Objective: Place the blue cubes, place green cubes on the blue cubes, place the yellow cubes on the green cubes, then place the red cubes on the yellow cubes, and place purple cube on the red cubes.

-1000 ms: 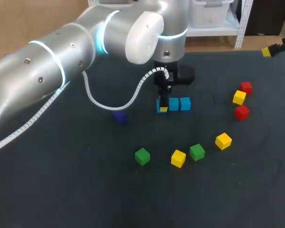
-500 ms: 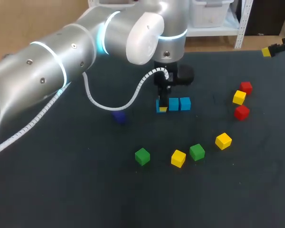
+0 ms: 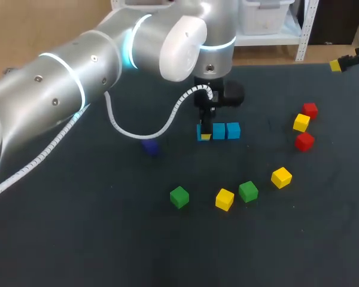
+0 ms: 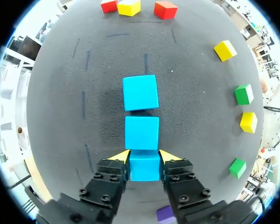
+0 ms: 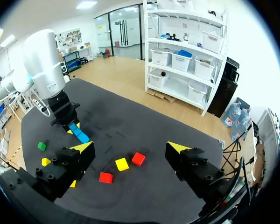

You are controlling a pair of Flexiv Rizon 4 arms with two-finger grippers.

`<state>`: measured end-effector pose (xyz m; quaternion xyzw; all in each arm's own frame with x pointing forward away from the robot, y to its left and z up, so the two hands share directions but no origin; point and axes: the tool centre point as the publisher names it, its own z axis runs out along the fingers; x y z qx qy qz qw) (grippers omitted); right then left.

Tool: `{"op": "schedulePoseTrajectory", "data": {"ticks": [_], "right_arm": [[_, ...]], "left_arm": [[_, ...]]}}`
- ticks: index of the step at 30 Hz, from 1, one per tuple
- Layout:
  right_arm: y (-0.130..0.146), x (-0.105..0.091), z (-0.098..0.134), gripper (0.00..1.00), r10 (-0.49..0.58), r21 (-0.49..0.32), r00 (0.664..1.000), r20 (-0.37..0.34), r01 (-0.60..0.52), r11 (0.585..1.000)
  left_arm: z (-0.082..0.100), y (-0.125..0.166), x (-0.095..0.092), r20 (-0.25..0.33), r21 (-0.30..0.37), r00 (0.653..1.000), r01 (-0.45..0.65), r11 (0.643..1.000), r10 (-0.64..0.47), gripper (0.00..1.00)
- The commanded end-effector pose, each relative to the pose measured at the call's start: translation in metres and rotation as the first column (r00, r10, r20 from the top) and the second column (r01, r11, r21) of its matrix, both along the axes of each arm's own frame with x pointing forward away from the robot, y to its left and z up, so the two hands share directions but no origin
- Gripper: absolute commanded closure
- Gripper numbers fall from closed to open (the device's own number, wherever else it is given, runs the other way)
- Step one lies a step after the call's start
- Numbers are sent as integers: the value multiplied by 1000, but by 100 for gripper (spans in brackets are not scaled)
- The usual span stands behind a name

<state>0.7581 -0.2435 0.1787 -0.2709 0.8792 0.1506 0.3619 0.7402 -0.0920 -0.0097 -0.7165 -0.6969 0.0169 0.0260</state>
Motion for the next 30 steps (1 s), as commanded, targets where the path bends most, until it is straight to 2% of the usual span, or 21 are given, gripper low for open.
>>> {"op": "schedulePoseTrajectory", "data": {"ticks": [1, 2, 3, 11, 17, 24, 26, 29, 30], "right_arm": [[0, 0, 0, 0, -1, -2, 1000, 0, 1, 1000], [0, 0, 0, 0, -1, -2, 1000, 0, 1, 1000], [0, 0, 0, 0, -1, -2, 1000, 0, 1, 1000], [0, 0, 0, 0, -1, -2, 1000, 0, 1, 1000], [0, 0, 0, 0, -1, -2, 1000, 0, 1, 1000], [0, 0, 0, 0, -1, -2, 1000, 0, 1, 1000], [0, 0, 0, 0, -1, -2, 1000, 0, 1, 1000], [0, 0, 0, 0, -1, -2, 1000, 0, 1, 1000], [0, 0, 0, 0, -1, -2, 1000, 0, 1, 1000]], "left_arm": [[-3, -2, 4, -11, 10, 1000, 9, 1000, -9, 57], [-3, -2, 4, -12, 6, 1000, 10, 1000, -10, 9], [-3, -2, 4, -14, 3, 1000, 2, 1000, -1, 0], [2, 9, 3, 4, 12, 1000, -23, 1000, 23, 0], [-1, 23, 6, 1, 29, 998, -59, 998, 59, 0], [0, 21, 7, 1, 15, 998, -61, 998, 61, 0], [1, 20, 7, 5, 12, 998, -61, 998, 61, 15], [1, 20, 7, 10, 8, 998, -61, 998, 61, 22], [2, 20, 7, 12, 8, 998, -61, 998, 61, 29]]}}
